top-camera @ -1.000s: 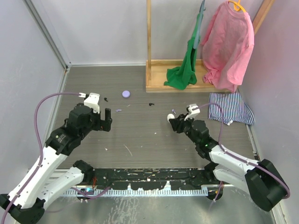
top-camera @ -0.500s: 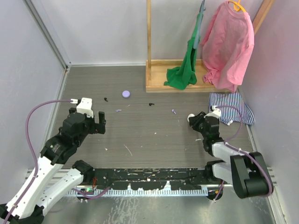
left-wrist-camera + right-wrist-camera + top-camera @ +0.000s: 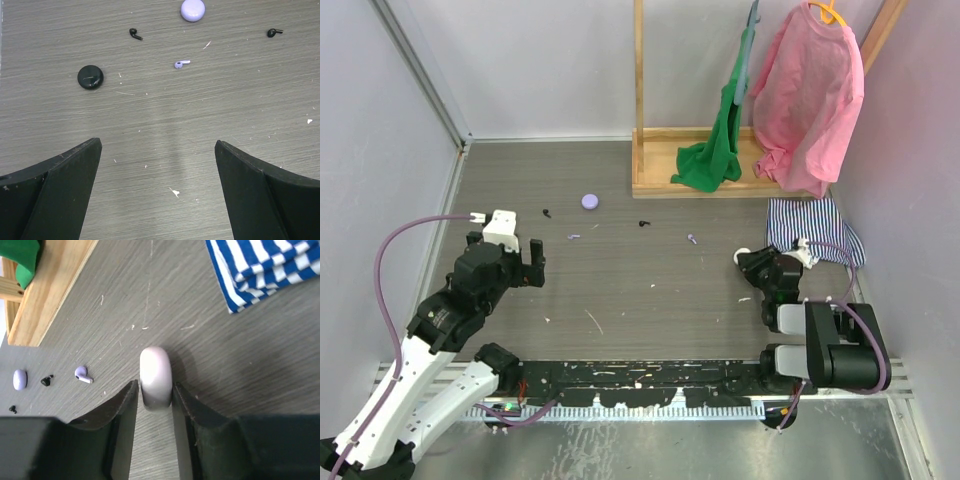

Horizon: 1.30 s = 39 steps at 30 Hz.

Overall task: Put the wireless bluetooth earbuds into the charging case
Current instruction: Place the charging case at the center of the board.

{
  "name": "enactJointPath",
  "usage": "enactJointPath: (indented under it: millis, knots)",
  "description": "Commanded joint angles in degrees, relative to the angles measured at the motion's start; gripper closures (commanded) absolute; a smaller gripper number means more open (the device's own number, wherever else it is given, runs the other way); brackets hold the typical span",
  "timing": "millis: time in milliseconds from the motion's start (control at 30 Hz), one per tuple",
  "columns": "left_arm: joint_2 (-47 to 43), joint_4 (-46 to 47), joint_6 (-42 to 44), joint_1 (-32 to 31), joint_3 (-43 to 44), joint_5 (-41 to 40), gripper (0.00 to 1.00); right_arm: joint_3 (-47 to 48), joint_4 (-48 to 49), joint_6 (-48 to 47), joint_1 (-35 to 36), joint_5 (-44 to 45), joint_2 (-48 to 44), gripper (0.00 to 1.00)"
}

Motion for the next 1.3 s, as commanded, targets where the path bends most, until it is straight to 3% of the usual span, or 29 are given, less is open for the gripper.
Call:
enactJointPath:
  millis: [0, 200, 433, 600, 833, 1167, 1267]
  knots:
    - [-0.43, 3.09, 0.04, 0.49, -0.02, -0.59, 0.02, -1.5, -2.47, 2.23, -0.68, 3.16, -3.37, 0.58]
    - [-0.37, 3.17, 0.0, 0.6, -0.05, -0.77, 0.02, -0.07, -13.75, -0.4, -0.9, 6.22, -10.83, 0.39]
    - [0.44, 3.34, -0.6, 0.82, -0.03, -0.91, 0.02, 2.62, -30.06, -2.49, -0.95, 7.32, -20.59, 0.25]
    - [1.51, 3.47, -1.39, 1.02, 0.31, -1.2, 0.02, 5.66, -39.5, -5.01, -0.95, 6.3, -27.0, 0.0]
    - [5.31, 4.12, -3.19, 1.68, 1.52, -2.29, 0.02, 10.14, -47.83, -8.36, -0.99, 4.88, -33.34, 0.0]
    - [14.6, 3.7, -6.6, 6.19, 5.71, -0.76, 0.02, 10.0, -45.47, -17.88, -0.91, -8.17, -40.88, 0.0]
    - [17.79, 3.85, -7.85, 8.81, 6.91, 0.65, 0.02, 9.2, -45.54, -19.45, 1.28, -7.98, -44.21, 0.0]
